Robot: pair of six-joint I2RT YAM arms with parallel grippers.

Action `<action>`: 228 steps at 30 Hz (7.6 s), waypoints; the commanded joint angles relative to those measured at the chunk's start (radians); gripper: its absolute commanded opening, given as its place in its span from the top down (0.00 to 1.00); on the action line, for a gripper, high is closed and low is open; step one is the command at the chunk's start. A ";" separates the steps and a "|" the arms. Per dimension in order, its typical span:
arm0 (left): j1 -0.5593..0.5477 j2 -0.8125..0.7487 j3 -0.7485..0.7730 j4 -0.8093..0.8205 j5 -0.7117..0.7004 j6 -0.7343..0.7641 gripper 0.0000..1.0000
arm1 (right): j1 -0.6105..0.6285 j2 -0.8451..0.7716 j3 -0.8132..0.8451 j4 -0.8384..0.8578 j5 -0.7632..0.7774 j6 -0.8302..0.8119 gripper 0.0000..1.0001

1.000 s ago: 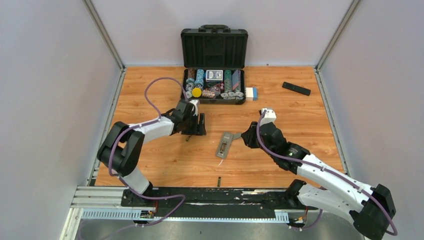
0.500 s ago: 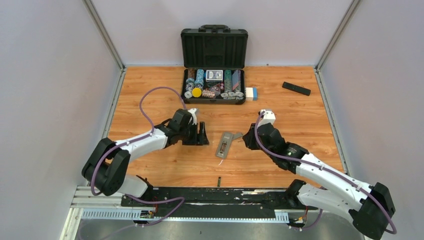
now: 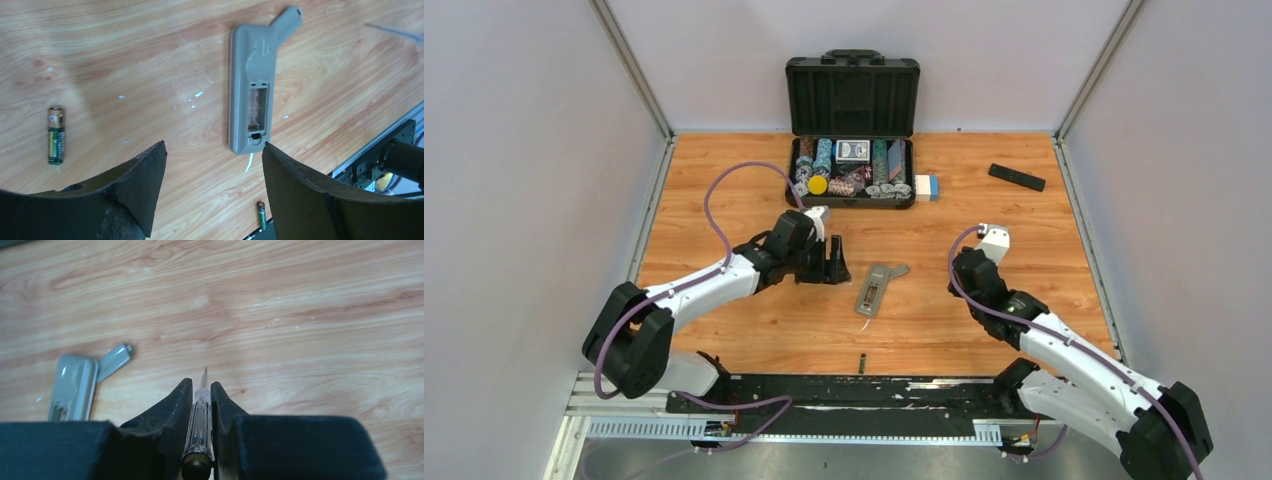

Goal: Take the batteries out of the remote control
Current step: Place the screwdriver at the center of the board, then move the remote control to the center of the board, then move the battery cover to the center of the board, then move the battery to the center of the board.

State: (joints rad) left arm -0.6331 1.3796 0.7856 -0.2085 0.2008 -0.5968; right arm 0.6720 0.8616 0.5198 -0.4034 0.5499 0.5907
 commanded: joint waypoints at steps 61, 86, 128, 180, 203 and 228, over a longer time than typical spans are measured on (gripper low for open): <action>-0.291 0.496 0.433 -0.382 -0.559 -0.006 0.03 | -0.078 0.085 -0.116 0.297 -0.532 0.039 0.42; -0.148 0.206 0.320 -0.344 -0.508 0.039 0.02 | -0.042 0.557 0.156 0.343 -0.692 0.057 0.41; 0.196 0.263 0.189 -0.108 -0.099 0.213 0.01 | -0.159 0.837 0.470 0.178 -0.629 -0.177 0.43; 0.067 -0.178 -0.094 -0.455 -0.409 -0.287 0.06 | -0.168 0.568 0.362 0.138 -0.714 -0.156 0.39; -0.023 -0.101 -0.190 -0.206 -0.153 -0.363 0.09 | -0.168 0.544 0.326 0.140 -0.711 -0.137 0.39; -0.046 -0.308 -0.300 -0.457 -0.111 -0.365 0.08 | -0.157 0.489 0.276 0.141 -0.774 -0.103 0.39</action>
State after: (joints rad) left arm -0.6746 1.0245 0.4938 -0.7082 0.0227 -0.9703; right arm 0.5083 1.3773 0.7986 -0.2939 -0.2108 0.4667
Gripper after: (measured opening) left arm 0.924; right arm 0.610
